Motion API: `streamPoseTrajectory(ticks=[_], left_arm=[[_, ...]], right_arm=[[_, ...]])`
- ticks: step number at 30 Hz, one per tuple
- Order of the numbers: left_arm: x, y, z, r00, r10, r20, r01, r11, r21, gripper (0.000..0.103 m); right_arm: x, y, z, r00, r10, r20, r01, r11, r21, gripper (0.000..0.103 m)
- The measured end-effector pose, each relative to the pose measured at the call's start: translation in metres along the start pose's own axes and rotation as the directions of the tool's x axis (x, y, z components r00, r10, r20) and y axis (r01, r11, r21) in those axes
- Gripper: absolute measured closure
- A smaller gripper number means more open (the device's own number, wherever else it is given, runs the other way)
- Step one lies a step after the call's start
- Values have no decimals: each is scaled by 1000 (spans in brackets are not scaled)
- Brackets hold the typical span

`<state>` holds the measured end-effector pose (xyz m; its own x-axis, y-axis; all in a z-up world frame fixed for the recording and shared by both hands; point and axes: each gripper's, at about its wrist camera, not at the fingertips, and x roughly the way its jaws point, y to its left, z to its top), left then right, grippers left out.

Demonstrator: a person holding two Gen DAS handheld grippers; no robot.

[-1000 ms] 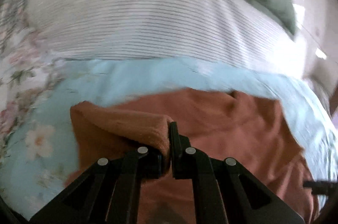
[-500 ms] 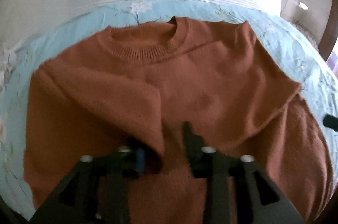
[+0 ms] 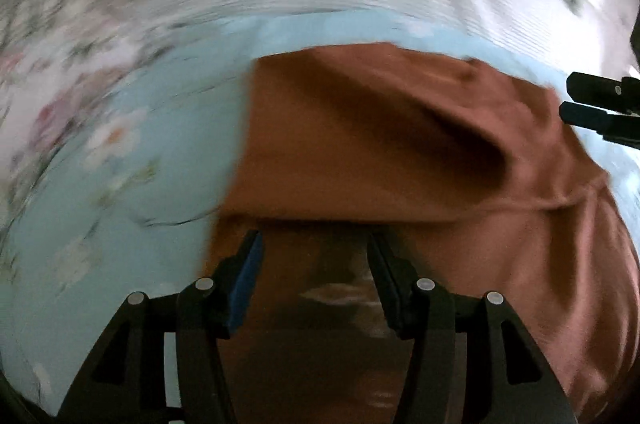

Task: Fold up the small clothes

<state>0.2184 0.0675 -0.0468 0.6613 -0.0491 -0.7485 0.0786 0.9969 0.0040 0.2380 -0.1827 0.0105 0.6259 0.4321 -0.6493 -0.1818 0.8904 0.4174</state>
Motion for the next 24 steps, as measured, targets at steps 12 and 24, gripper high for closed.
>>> streamPoseTrajectory(ticks=[12, 24], left_arm=[[40, 40, 1, 996, 78, -49, -85, 981, -173, 46], [44, 39, 8, 993, 103, -57, -111, 979, -168, 45]], right_arm=[[124, 46, 32, 961, -256, -107, 213, 928, -306, 89], [-22, -79, -13, 968, -203, 144, 153, 942, 300, 91]])
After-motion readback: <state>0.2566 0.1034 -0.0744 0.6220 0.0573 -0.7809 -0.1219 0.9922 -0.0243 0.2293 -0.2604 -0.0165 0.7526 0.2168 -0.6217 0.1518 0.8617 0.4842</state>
